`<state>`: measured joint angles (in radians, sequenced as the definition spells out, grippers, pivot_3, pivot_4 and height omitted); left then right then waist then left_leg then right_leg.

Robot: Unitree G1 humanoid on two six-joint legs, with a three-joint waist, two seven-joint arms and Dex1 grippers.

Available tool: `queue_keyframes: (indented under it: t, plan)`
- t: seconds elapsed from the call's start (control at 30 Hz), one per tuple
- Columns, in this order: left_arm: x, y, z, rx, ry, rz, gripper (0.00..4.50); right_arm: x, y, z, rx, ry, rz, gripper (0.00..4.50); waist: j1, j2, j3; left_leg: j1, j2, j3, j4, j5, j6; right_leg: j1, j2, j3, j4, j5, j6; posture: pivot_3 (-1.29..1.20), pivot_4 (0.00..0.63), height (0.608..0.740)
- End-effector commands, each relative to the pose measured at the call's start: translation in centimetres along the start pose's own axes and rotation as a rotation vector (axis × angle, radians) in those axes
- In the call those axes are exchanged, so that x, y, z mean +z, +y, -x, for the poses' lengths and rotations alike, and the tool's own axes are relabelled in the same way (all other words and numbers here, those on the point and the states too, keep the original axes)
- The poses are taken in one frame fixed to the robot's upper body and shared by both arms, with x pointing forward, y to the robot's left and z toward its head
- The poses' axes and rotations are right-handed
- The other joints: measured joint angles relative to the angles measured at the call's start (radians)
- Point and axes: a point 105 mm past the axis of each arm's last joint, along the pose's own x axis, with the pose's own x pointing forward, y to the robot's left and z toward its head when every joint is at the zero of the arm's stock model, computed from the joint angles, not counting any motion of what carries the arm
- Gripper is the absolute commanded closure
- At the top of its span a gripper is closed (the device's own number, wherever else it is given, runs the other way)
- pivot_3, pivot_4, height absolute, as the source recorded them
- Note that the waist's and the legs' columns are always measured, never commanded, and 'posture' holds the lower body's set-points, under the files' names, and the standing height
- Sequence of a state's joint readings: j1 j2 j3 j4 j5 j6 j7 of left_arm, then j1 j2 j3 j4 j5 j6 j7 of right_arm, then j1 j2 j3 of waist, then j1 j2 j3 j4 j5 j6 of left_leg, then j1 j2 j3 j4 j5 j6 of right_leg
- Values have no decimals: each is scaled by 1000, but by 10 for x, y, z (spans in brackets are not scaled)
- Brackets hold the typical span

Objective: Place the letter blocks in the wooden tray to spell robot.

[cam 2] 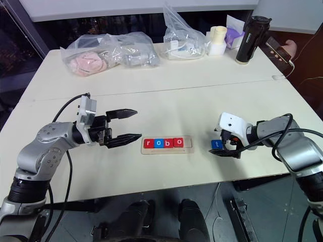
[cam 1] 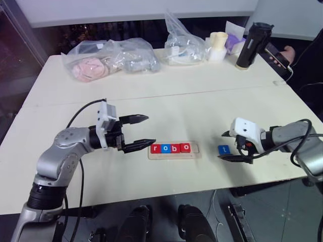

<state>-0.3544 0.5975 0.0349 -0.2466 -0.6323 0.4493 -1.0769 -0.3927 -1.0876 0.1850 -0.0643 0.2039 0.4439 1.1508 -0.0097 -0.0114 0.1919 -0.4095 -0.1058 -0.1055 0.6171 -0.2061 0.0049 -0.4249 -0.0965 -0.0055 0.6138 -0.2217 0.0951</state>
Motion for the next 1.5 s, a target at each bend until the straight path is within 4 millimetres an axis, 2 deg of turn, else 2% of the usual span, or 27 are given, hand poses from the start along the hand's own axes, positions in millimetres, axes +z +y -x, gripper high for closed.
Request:
queue_keyframes:
  t: [0.03, 0.27, 0.7, 0.8, 0.97, 1.13, 1.33, 1.4, 1.5]
  plan:
    - [9, -2, 2, -1, -13, -44, 0, -6, -12, 3, -6, 13, 44, 48, 0, 0, 0, 0, 0, 0, 0, 0, 0, 0, 0, 0, 0, 0, 0, 0, 150, 740]
    - [9, -2, 3, 6, -11, -45, 0, -23, -15, -4, 13, 25, 11, 48, 1, 0, 0, 0, 0, 0, 0, 0, 0, 0, 0, 1, 0, 0, 0, 0, 150, 740]
    - [11, -1, 2, 6, -18, -38, 0, -23, -11, -8, 47, -11, -21, 48, 1, 0, 0, 0, 0, 0, 0, 0, 0, 0, 0, 1, 1, 0, 0, 0, 150, 740]
    - [11, -2, 2, 6, -18, -37, 0, -20, -11, -10, 50, -24, -20, 909, 0, 0, 0, 0, 0, 0, 0, 0, 0, 0, 0, 1, 1, 0, 0, 0, 150, 740]
    - [10, -2, 2, 7, -19, -36, 0, -21, -11, -12, 51, -18, -13, 3378, 0, 0, 0, 0, 0, 0, 1, 0, -1, 0, 0, 1, 1, 0, 0, 0, 150, 740]
    - [10, -2, 2, 10, -19, -35, 0, -17, -11, -12, 52, -25, 9, 3382, 0, 0, 0, 0, 0, 0, 1, 0, -1, 0, 0, 1, 1, 0, 0, 0, 150, 740]
    - [10, -2, 2, 10, -15, -35, 0, 38, -9, -13, 70, -122, 126, 3382, -2, 0, 0, 0, 0, 0, 1, 0, -1, -1, 0, 2, 3, 0, 0, 0, 150, 740]
    - [10, -2, 2, 10, -15, -36, 0, 48, -6, -16, 88, -138, 140, 3382, 1, 0, 0, 0, 0, -1, 1, 0, -1, -1, 0, 2, 4, 1, 0, 0, 150, 740]
    - [10, -2, 2, 10, -15, -38, 0, 51, -3, -23, 114, -138, 143, 3382, 8, 0, 0, 0, -1, -1, 1, 0, -1, -1, 0, 2, 3, 0, 0, 0, 150, 740]
